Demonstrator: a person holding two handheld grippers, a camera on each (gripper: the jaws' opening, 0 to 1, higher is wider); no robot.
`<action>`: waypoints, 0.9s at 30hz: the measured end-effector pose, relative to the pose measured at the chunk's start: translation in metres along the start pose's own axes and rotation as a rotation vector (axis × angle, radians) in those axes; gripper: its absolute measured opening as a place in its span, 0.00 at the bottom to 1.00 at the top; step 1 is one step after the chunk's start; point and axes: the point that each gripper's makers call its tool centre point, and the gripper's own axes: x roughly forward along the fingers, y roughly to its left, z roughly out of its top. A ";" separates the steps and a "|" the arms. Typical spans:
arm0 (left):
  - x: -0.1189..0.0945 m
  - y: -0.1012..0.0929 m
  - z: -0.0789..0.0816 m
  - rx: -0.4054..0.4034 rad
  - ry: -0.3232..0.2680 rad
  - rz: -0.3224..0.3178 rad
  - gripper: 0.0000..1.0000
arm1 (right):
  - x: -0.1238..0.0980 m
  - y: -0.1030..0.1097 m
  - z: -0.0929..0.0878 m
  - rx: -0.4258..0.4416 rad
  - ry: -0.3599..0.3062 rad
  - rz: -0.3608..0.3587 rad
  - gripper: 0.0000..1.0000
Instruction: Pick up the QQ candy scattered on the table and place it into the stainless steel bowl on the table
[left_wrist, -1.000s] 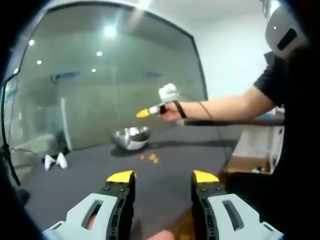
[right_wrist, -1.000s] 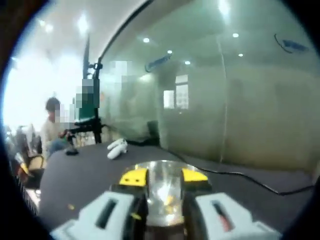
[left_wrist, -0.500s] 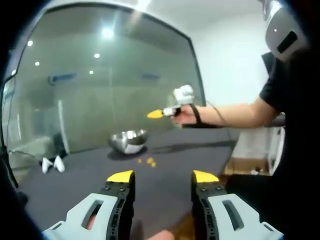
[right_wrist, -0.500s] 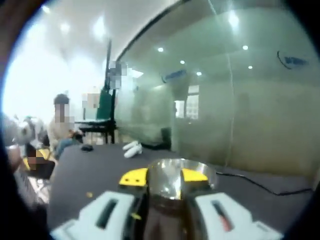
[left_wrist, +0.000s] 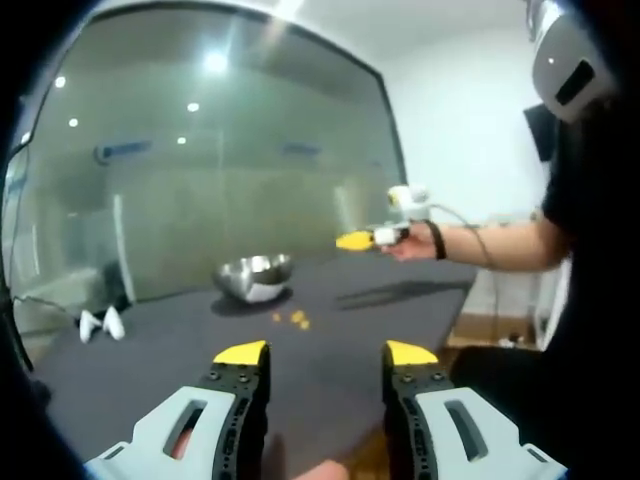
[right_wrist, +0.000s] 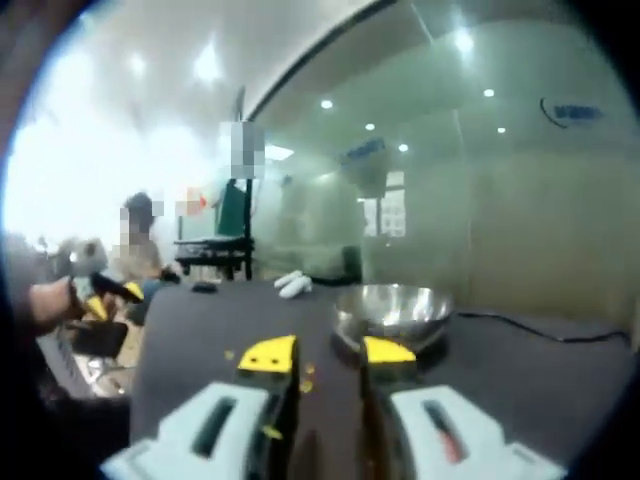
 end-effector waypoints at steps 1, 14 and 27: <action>0.000 0.000 0.000 0.001 0.000 -0.001 0.46 | -0.002 0.001 -0.004 0.002 0.005 0.003 0.25; 0.004 -0.002 -0.001 0.004 0.011 -0.002 0.46 | -0.009 0.003 -0.024 -0.019 0.044 0.005 0.25; 0.002 0.002 -0.001 -0.003 0.010 0.013 0.46 | 0.014 0.045 -0.067 -0.046 0.177 0.194 0.25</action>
